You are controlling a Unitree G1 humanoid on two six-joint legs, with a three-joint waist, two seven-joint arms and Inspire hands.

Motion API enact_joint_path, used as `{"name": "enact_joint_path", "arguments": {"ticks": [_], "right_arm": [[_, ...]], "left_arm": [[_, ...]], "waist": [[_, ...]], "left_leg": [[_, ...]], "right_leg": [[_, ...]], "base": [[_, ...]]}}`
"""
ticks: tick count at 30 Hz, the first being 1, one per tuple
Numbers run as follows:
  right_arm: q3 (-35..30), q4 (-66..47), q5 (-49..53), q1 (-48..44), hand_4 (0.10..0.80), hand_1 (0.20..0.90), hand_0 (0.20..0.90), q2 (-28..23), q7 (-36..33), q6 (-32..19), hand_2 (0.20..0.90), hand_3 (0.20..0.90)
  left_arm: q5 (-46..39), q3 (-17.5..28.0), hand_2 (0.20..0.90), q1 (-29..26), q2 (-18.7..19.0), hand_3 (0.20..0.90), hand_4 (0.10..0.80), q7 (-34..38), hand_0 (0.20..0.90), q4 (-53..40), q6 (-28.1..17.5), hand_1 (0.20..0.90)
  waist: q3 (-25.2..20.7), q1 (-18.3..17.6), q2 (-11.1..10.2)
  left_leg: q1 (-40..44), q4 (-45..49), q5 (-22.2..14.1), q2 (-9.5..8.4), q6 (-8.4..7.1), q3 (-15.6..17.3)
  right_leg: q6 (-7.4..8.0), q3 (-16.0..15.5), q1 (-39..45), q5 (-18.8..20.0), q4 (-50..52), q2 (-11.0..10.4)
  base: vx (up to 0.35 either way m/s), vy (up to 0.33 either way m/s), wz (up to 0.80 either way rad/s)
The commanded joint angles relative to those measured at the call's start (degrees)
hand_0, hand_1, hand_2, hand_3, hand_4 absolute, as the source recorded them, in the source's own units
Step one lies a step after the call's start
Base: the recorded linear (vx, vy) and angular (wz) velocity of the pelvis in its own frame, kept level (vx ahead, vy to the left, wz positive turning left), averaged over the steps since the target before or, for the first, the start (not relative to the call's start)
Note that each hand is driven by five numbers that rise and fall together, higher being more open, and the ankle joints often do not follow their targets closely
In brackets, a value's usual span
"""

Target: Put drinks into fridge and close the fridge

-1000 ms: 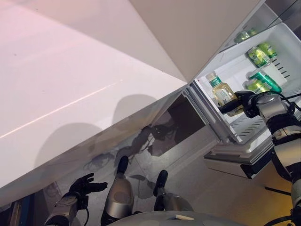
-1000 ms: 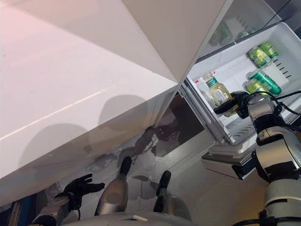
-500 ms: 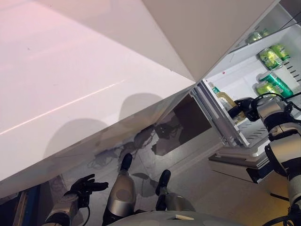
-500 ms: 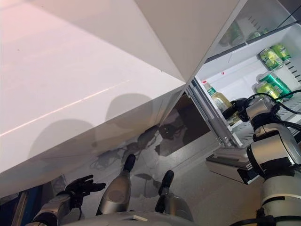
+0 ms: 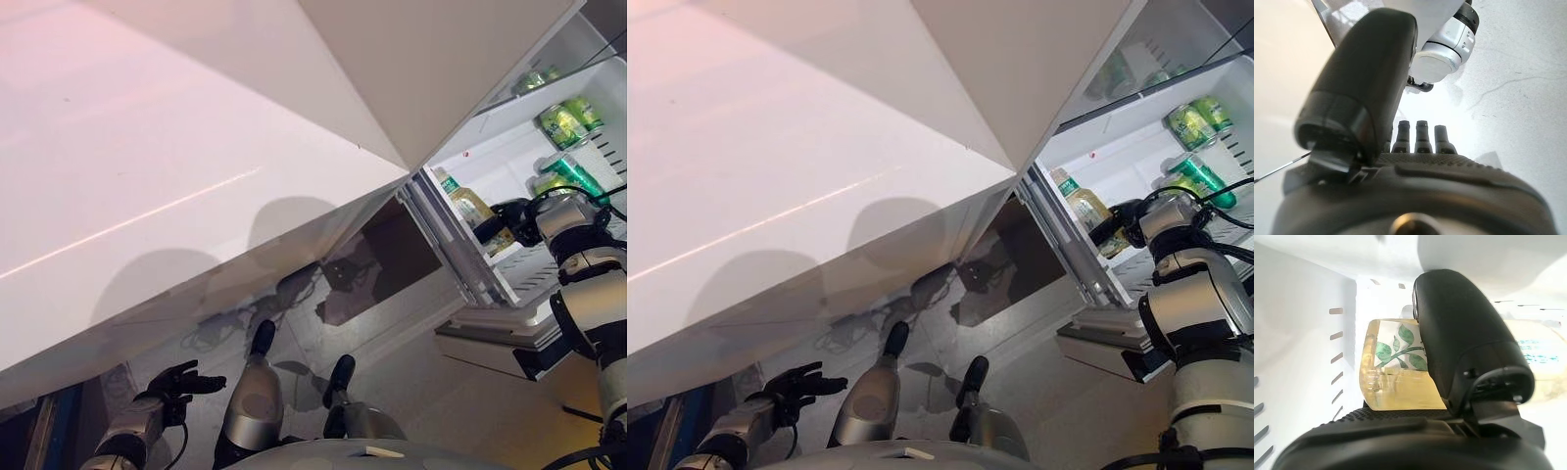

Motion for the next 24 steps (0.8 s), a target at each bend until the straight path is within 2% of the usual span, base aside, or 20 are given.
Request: {"name": "enact_joint_path", "arguments": {"ticks": [1,19,24], "right_arm": [[2.35,0.63,1.14,-7.23,0.800,0.900,0.900,-4.21,-2.85,0.46,0.900,0.900],[0.54,0.37,3.60,-5.91,0.800,0.900,0.900,-4.81,-5.93,0.58,0.900,0.900],[-2.00,-0.97,12.60,-5.44,0.800,0.900,0.900,-5.54,-14.51,2.38,0.900,0.900]], "left_arm": [[0.19,-2.78,0.900,1.86,3.28,0.900,0.800,0.19,0.900,2.21,-0.40,0.900],[0.25,-2.74,0.900,0.96,2.49,0.900,0.800,0.96,0.900,5.29,-0.55,0.900],[0.05,-2.82,0.900,1.03,2.10,0.900,0.800,0.95,0.900,6.40,-0.70,0.900]], "waist": [[-3.22,0.52,1.38],[-4.75,-0.72,0.78],[-5.96,-1.68,0.75]], "left_leg": [[-1.79,-0.61,-1.13,-4.68,4.16,-1.55],[0.38,-1.09,-1.61,-4.22,4.30,-0.88],[1.64,-1.52,-1.82,-4.04,4.33,-0.30]], "right_leg": [[-1.68,-0.10,-2.72,0.98,3.24,4.12],[-1.35,0.93,-1.34,1.01,3.12,4.03],[-1.32,1.43,-0.50,0.88,2.96,4.02]], "base": [[0.000,0.000,0.00],[0.000,0.000,0.00],[0.020,0.026,-0.06]]}}
